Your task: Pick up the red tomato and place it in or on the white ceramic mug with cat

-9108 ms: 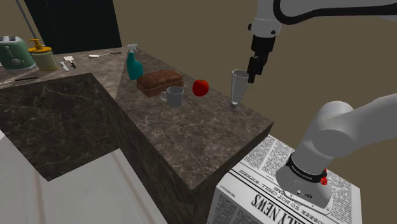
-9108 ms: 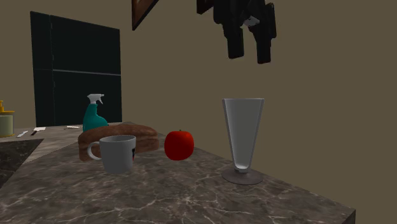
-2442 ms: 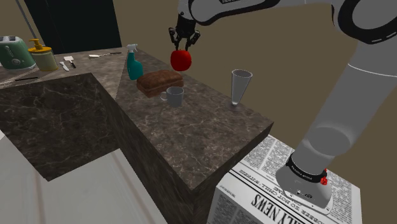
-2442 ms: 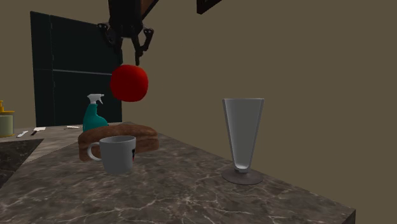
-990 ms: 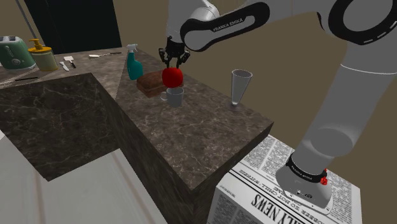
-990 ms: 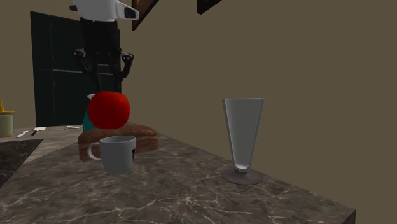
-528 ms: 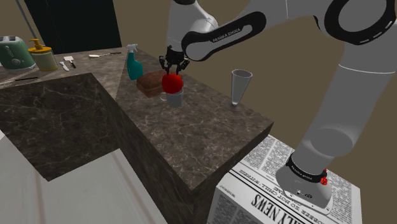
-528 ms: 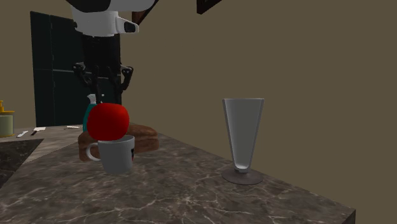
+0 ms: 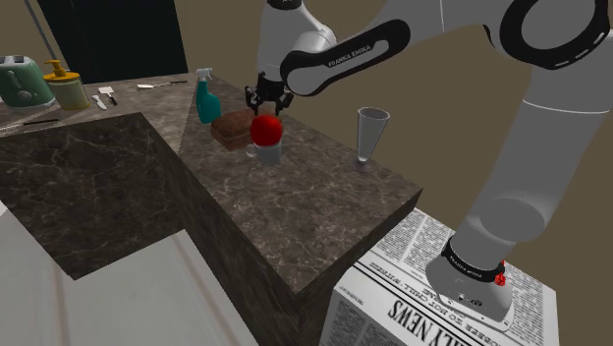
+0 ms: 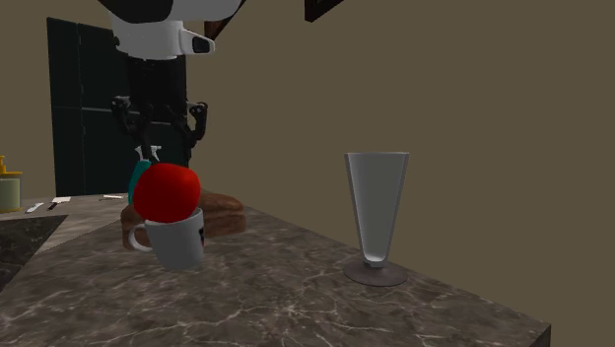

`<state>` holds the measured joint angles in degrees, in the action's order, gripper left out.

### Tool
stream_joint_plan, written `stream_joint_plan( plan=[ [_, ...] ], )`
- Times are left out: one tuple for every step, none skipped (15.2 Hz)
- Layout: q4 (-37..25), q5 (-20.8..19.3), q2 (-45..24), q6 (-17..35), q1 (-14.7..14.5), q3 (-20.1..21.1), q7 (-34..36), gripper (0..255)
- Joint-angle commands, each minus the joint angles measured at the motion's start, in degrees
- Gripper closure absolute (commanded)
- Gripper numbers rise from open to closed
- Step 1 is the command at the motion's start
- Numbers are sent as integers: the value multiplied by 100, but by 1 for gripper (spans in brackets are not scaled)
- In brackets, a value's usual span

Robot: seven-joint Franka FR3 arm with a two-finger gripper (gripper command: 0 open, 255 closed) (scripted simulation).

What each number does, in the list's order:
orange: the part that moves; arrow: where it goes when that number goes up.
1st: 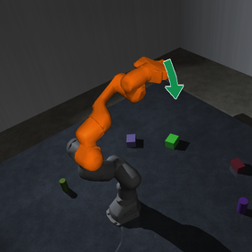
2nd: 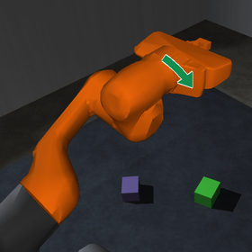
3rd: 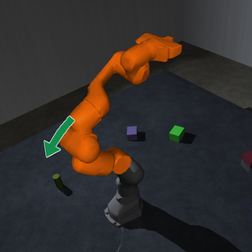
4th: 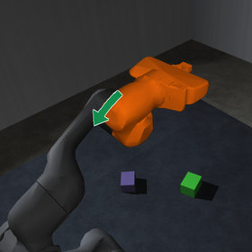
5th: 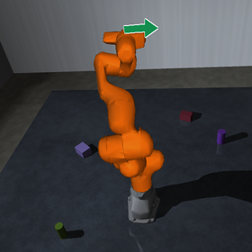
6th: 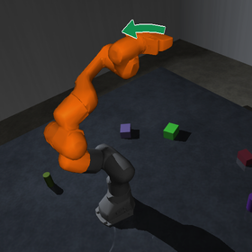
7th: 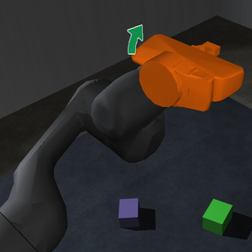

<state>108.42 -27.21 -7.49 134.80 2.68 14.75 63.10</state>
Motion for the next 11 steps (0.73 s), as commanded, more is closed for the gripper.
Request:
stream_joint_plan(
  plan=[
    [11, 2, -1, -4, 4, -3, -4, 0],
    [14, 3, 2, -3, 4, -3, -5, 0],
    [16, 3, 4, -4, 3, -2, -3, 0],
    [15, 3, 3, -4, 3, -2, -3, 0],
    [0, -2, -11, -6, 1, -3, 0, 0],
    [1, 78, 123, -132, -9, 26, -49, 0],
    [-7, 156, 252, -262, -21, 53, -96, 0],
    [-23, 230, 376, -396, -35, 79, -141, 0],
    [-41, 287, 470, -504, -48, 97, -176, 0],
    [-41, 287, 470, -504, -49, 96, -176, 0],
    [-40, 287, 471, -503, -49, 96, -176, 0]
  ],
)
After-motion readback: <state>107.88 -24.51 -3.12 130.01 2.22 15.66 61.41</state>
